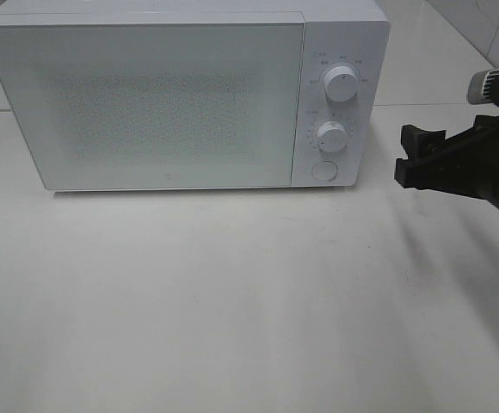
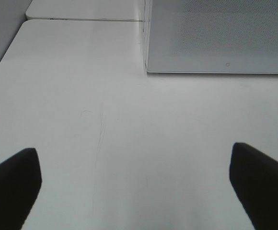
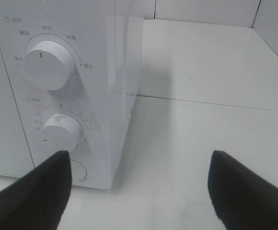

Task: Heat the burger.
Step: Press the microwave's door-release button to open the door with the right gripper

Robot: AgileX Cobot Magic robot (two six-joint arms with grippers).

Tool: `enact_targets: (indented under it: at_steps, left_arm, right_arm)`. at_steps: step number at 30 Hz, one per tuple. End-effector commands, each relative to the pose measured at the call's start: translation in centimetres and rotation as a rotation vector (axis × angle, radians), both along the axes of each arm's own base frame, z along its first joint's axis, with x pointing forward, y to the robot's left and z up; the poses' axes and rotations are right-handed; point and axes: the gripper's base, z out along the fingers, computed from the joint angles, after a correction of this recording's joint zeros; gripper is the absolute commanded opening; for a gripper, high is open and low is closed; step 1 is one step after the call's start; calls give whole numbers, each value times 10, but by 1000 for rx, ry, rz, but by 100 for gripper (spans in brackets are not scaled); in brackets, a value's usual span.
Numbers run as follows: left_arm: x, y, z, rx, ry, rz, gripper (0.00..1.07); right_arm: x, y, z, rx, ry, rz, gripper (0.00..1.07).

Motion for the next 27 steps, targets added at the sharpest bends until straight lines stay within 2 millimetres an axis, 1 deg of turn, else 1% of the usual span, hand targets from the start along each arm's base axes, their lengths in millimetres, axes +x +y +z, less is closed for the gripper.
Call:
enact_targets:
  at_steps: [1,2,3,5,6,8,11,12,13,14,16,18,19,20,21,22,24,27]
  left_arm:
    - [-2,-1,0,-6,-28,5,100]
    - [-2,-1,0,-5,-28,6,100]
    - [-2,-1,0,-5,-28,6,100]
    - [-2,-1,0,-5,-28,6,100]
    - [-2,-1,0,-5,-28,6,100]
    - [-2,-1,0,-5,-28,6,100]
    - [-2,-1,0,-5,-28,6,100]
    - [-2,-1,0,-5,-28,6,100]
    - [-2,-1,0,-5,-28,6,100]
    - [-2,-1,0,-5,-28,6,100]
    - [-2,-1,0,-5,-28,6,100]
    - [-2,-1,0,-5,-28,6,100]
    - [-2,-1,0,-6,-28,5,100]
    - [-2,-1,0,-6,-28,5,100]
    - [-2,-1,0,-6,-28,5,100]
    - [-2,-1,0,-6,-28,5,100]
    - [-2,-1,0,-5,-28,6,100]
    - [-2,-1,0,-6,-28,5,100]
  right_arm:
    - [-1,12,-4,3,-39,-25,75]
    - [-2,19,-9,2,-35,-36,75]
    - [-2,19,-9,2,-35,-36,75]
    - [-6,28,-14,-8,-38,-38,75]
    - [-6,28,-14,-8,-38,-38,75]
    - [-9,37,-19,-10,-39,-44,75]
    - [-10,40,-21,-11,-38,-44,75]
    - [-11,46,-24,-6,-25,-42,75]
    - [-10,52,-25,-10,-19,-36,75]
    - [-10,52,-25,-10,-19,-36,75]
    - [-8,62,-27,-5,-19,-27,75]
    - [-7,66,-27,-1,-20,-26,75]
    - [-5,73,-28,6,-19,-27,75]
    - [-5,73,-28,6,-19,-27,75]
    - [-3,78,-30,12,-15,-29,75]
    - [-3,78,-30,12,-15,-29,75]
    - [-2,86,-32,14,-15,-31,75]
    - [1,91,-35,9,-14,-33,75]
